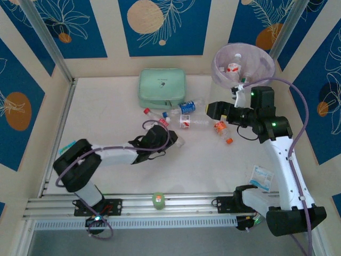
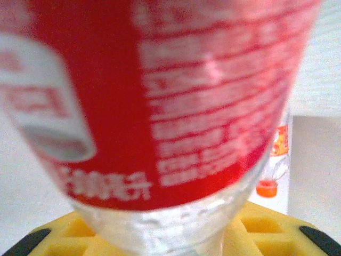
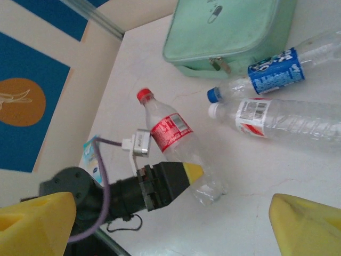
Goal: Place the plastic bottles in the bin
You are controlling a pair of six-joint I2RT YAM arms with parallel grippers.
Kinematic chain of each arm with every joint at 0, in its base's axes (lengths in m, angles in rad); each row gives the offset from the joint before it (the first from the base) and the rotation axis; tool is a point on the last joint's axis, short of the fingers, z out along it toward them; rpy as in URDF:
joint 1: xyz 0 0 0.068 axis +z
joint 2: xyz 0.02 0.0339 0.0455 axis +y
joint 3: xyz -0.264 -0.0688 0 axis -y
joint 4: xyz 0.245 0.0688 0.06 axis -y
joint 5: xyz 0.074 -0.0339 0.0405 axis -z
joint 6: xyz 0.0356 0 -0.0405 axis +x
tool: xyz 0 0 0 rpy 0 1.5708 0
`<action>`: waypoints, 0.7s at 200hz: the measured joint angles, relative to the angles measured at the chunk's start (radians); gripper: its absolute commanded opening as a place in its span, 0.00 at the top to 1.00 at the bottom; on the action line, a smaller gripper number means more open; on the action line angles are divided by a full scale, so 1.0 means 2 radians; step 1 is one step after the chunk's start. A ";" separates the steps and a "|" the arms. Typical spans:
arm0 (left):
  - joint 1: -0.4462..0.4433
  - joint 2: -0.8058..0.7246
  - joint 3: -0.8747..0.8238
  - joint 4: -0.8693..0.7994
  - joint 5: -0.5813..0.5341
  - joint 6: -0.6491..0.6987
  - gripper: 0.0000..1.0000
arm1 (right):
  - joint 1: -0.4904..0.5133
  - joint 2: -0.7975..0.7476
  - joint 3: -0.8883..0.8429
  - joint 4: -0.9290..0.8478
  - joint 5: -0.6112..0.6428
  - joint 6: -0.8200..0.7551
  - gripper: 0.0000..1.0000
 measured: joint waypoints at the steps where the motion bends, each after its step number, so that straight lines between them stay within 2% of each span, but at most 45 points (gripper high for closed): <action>1: 0.001 -0.003 0.001 -0.004 0.000 0.005 0.64 | 0.001 0.000 0.000 0.000 0.000 -0.001 0.08; 22: 0.021 -0.035 0.022 -0.032 0.024 0.072 0.67 | 0.011 0.000 -0.008 0.021 -0.013 -0.002 0.11; 48: 0.066 -0.050 0.044 -0.055 0.098 0.149 0.69 | 0.015 0.000 -0.040 0.072 -0.033 0.017 0.18; 84: 0.092 -0.046 0.106 -0.166 0.186 0.260 0.71 | 0.037 0.028 -0.058 0.120 -0.045 0.041 0.25; 104: 0.092 -0.046 0.127 -0.187 0.230 0.303 0.72 | 0.052 0.045 -0.066 0.147 -0.050 0.051 0.24; 140: 0.092 -0.046 0.129 -0.186 0.291 0.327 0.72 | 0.074 0.084 -0.070 0.180 -0.057 0.065 0.12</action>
